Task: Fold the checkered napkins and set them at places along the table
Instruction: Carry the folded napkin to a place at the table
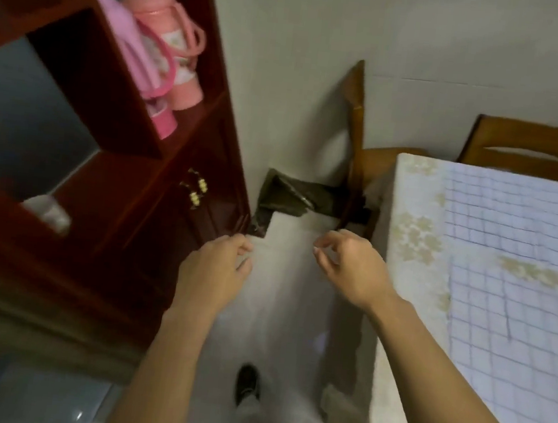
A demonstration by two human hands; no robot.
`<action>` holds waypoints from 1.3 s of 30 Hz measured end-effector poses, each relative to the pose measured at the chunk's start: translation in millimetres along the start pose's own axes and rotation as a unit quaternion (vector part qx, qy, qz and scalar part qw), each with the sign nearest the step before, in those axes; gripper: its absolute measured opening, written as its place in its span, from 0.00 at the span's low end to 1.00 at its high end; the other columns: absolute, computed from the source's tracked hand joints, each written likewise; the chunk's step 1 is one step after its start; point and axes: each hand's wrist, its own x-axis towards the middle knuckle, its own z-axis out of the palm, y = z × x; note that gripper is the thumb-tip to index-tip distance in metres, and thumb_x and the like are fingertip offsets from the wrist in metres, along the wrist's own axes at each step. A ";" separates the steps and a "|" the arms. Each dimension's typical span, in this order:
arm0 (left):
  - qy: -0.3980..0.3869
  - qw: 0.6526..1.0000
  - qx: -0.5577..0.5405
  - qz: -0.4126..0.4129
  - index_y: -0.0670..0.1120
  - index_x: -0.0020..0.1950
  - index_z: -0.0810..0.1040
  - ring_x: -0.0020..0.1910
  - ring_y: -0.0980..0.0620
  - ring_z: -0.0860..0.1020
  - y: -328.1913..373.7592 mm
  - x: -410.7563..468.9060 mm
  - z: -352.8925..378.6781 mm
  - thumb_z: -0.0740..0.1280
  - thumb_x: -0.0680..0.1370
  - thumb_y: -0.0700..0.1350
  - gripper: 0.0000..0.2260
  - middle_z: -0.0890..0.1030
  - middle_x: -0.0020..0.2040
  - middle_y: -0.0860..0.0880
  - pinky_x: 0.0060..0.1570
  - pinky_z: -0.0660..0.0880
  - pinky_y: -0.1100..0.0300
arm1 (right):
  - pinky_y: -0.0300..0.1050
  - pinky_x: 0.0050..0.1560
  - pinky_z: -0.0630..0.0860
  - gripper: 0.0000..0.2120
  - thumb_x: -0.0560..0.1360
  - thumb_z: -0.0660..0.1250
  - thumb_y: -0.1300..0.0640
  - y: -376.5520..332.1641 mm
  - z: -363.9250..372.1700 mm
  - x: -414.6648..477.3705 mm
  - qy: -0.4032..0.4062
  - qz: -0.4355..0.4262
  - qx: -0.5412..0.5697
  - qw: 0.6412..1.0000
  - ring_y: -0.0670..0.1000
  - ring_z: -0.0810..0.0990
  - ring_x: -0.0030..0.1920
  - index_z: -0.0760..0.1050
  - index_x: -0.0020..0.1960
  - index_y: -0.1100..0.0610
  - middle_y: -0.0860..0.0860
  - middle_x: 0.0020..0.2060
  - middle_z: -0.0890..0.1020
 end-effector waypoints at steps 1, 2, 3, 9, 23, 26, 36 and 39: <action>-0.005 1.000 -0.007 0.022 0.58 0.62 0.77 0.54 0.53 0.80 2.5 25.3 3.6 0.66 0.81 0.54 0.09 0.81 0.58 0.58 0.50 0.79 0.53 | 0.47 0.53 0.78 0.10 0.82 0.64 0.50 4.1 -4.0 14.5 0.013 0.016 -0.003 1.000 0.51 0.81 0.49 0.81 0.57 0.51 0.48 0.52 0.80; -0.014 0.999 -0.014 0.043 0.57 0.62 0.78 0.54 0.53 0.81 4.9 49.9 7.0 0.66 0.81 0.54 0.10 0.81 0.58 0.58 0.50 0.80 0.52 | 0.45 0.51 0.78 0.10 0.82 0.64 0.50 7.9 -7.6 29.3 0.025 0.032 -0.006 0.999 0.51 0.81 0.49 0.81 0.57 0.52 0.48 0.52 0.80; -0.026 0.997 -0.019 0.064 0.57 0.62 0.78 0.55 0.53 0.81 7.6 74.0 9.0 0.66 0.81 0.54 0.10 0.81 0.58 0.58 0.50 0.80 0.51 | 0.45 0.50 0.78 0.10 0.81 0.64 0.50 10.9 -11.4 44.0 0.036 0.045 -0.011 0.998 0.50 0.81 0.49 0.81 0.57 0.52 0.48 0.52 0.80; -0.074 0.979 -0.020 0.188 0.58 0.59 0.78 0.54 0.53 0.80 35.4 208.9 7.3 0.67 0.81 0.55 0.08 0.81 0.57 0.59 0.49 0.79 0.51 | 0.47 0.52 0.79 0.10 0.81 0.64 0.49 29.4 -41.0 109.0 0.125 0.151 -0.014 0.981 0.49 0.81 0.51 0.81 0.57 0.50 0.47 0.52 0.82; -0.183 0.893 0.025 0.411 0.60 0.58 0.78 0.50 0.58 0.79 188.6 349.2 85.3 0.66 0.81 0.56 0.07 0.80 0.52 0.61 0.44 0.78 0.58 | 0.47 0.51 0.80 0.11 0.82 0.62 0.48 166.9 -68.4 138.6 0.213 0.376 0.000 0.902 0.48 0.80 0.53 0.79 0.59 0.49 0.46 0.55 0.82; -0.189 0.888 0.055 0.416 0.60 0.59 0.78 0.52 0.57 0.79 212.8 380.6 85.3 0.66 0.81 0.56 0.07 0.80 0.53 0.61 0.46 0.78 0.56 | 0.50 0.53 0.80 0.11 0.82 0.63 0.48 191.5 -79.5 172.9 0.223 0.360 0.017 0.906 0.49 0.80 0.53 0.79 0.60 0.50 0.46 0.55 0.82; -0.276 0.812 0.093 0.506 0.57 0.64 0.77 0.55 0.55 0.79 323.6 433.4 156.6 0.66 0.82 0.54 0.11 0.80 0.60 0.57 0.53 0.79 0.54 | 0.50 0.53 0.78 0.12 0.81 0.64 0.49 282.5 -83.3 182.2 0.214 0.463 0.046 0.859 0.53 0.80 0.55 0.79 0.62 0.52 0.49 0.57 0.82; -0.314 0.763 0.093 0.558 0.55 0.65 0.77 0.60 0.53 0.78 365.4 437.4 192.9 0.65 0.82 0.53 0.12 0.79 0.62 0.57 0.58 0.77 0.51 | 0.51 0.55 0.78 0.13 0.81 0.63 0.50 313.3 -76.6 160.6 0.216 0.546 0.052 0.808 0.54 0.80 0.56 0.79 0.63 0.52 0.51 0.58 0.82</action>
